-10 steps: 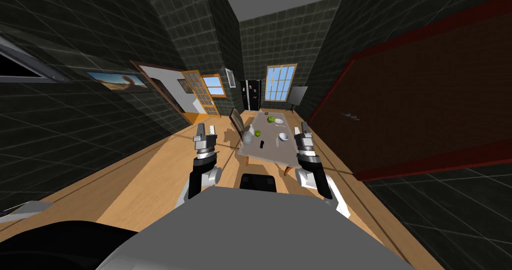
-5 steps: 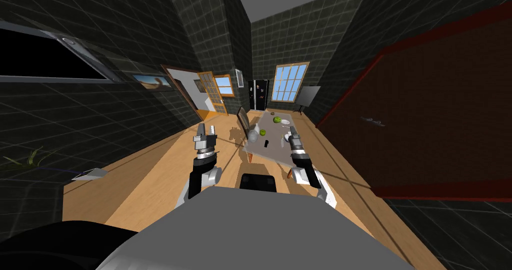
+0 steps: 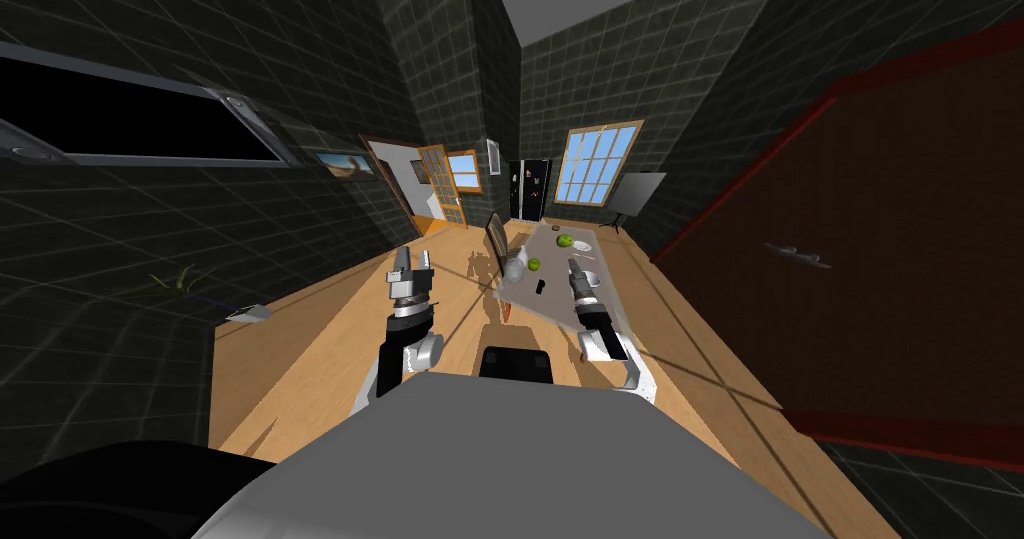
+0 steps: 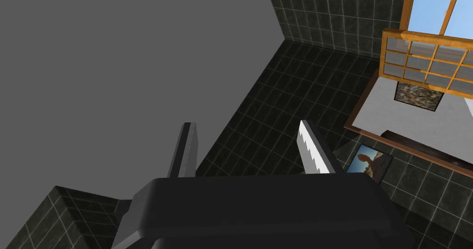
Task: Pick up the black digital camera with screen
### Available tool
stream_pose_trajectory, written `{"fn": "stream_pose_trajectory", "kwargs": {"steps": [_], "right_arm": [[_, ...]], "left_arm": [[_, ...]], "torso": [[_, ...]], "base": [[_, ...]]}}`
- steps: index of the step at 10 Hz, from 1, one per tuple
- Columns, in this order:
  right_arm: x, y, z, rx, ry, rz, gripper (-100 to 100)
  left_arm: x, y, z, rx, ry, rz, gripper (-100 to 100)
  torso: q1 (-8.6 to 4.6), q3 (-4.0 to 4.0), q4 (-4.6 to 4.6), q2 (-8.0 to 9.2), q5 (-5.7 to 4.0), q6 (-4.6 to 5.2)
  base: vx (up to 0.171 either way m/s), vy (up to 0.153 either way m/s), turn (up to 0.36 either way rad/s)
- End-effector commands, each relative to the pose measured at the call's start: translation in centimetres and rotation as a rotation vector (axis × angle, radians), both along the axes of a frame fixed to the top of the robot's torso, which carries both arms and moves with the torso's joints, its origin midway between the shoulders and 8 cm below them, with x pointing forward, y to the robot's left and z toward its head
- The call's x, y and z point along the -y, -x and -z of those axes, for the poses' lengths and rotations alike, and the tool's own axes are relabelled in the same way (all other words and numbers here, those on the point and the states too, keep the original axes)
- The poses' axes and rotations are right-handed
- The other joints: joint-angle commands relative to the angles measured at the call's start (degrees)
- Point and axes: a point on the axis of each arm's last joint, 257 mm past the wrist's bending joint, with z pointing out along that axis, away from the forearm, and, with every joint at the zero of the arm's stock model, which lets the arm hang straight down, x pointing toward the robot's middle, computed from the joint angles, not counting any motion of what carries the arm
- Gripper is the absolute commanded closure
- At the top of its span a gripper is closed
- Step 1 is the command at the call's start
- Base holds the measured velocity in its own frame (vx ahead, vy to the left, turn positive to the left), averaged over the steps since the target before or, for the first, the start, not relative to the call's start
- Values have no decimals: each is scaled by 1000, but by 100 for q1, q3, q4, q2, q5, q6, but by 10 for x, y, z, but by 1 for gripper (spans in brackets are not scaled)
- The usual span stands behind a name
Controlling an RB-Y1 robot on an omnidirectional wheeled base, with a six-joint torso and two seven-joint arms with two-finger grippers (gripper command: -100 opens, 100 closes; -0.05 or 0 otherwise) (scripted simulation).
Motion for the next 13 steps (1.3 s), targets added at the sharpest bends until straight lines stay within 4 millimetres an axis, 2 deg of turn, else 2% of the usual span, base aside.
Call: {"fn": "stream_pose_trajectory", "kwargs": {"steps": [1,11,13], "right_arm": [[-3,-9,21,-48,28,-3,-100],[2,-33,133,-316,135,-3,-100],[8,-34,170,-405,165,1,-100]], "left_arm": [[0,0,0,0,0,0,0],[0,0,0,0,0,0,0],[0,0,0,0,0,0,0]], "torso": [[0,0,0,0,0,0],[-4,-3,-1,-6,0,3],[-2,-4,-2,-7,0,2]], "base": [[-24,14,216],[-15,10,138],[-10,12,180]]}}
